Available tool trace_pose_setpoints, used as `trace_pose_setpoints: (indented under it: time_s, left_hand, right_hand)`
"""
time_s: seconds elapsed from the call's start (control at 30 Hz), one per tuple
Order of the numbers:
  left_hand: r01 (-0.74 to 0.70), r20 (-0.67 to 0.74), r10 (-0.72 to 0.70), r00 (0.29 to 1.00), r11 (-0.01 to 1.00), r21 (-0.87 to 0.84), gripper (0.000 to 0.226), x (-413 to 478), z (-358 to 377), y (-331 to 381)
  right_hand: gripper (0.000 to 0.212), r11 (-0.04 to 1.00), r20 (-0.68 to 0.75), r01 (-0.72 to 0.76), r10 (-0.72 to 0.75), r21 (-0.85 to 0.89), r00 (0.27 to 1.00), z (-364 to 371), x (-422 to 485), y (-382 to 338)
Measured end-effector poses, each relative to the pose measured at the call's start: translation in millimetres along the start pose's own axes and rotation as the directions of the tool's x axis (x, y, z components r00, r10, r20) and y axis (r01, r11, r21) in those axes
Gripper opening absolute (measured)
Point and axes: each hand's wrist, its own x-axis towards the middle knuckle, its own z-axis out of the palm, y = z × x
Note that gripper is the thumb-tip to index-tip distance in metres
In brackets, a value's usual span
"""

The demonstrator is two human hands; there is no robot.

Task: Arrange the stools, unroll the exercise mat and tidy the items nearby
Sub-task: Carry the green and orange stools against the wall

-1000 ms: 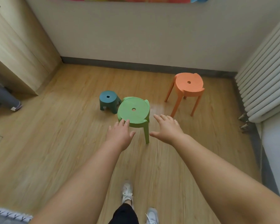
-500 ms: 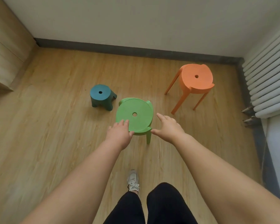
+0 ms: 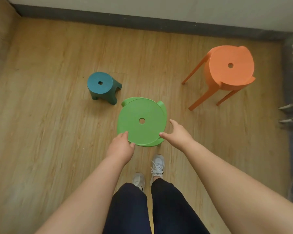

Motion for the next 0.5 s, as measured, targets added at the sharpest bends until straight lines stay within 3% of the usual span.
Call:
trace_pose_setpoints:
  time_s: [0.23, 0.5]
  left_hand:
    - [0.144, 0.041, -0.140, 0.989, 0.982, -0.121, 0.069, 82, 24, -20]
    - [0.272, 0.106, -0.252, 0.962, 0.926, -0.264, 0.059, 171, 36, -43]
  right_hand:
    - [0.081, 0.993, -0.010, -0.074, 0.075, 0.089, 0.997, 27, 82, 16]
    - [0.085, 0.941, -0.008, -0.192, 0.203, 0.279, 0.979, 63, 148, 40]
